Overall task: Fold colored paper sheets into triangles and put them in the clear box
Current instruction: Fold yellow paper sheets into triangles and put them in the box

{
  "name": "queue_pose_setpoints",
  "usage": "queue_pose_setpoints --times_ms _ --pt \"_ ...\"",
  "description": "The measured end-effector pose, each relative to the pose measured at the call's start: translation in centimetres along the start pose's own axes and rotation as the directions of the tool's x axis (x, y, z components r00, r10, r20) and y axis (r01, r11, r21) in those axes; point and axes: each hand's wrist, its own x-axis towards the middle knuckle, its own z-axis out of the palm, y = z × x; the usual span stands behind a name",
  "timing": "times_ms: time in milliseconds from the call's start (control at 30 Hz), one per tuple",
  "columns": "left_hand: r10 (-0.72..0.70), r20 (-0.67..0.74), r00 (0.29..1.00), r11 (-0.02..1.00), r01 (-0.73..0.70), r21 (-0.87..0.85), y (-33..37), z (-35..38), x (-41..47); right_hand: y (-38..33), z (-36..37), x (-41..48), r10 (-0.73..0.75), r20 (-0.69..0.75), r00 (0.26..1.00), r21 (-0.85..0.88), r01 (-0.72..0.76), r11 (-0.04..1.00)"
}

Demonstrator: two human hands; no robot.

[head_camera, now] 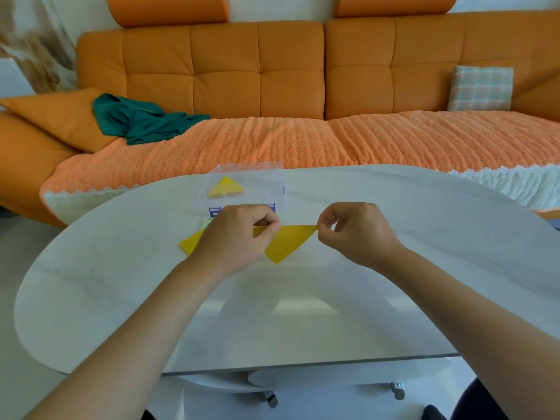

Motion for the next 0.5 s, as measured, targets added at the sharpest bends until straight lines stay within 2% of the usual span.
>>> queue_pose_setpoints --times_ms 100,200,267,367,500 --pt "-0.054 -0.032 0.998 0.998 0.055 0.028 -0.7 -0.6 0.0 1.0 -0.4 0.3 0.068 -0.013 0.998 -0.035 -0.068 0.997" --pt "-0.082 -0.027 0.996 0.996 0.083 0.015 -1.0 -0.6 -0.1 1.0 -0.3 0.3 0.057 -0.021 0.998 0.035 -0.056 0.998" --pt "-0.053 0.005 0.999 0.999 0.053 0.001 -0.8 -0.2 -0.2 0.1 -0.1 0.0 -0.022 0.016 1.0 0.115 0.02 0.993" --pt "0.008 -0.013 1.0 1.0 -0.007 0.023 -0.2 0.2 -0.2 -0.8 0.8 -0.3 -0.124 0.064 0.99 0.094 0.118 0.989" --pt "0.062 -0.077 0.995 0.988 -0.05 0.148 0.1 0.6 -0.3 -1.0 1.5 -0.3 -0.073 0.056 0.996 0.105 0.067 0.992"
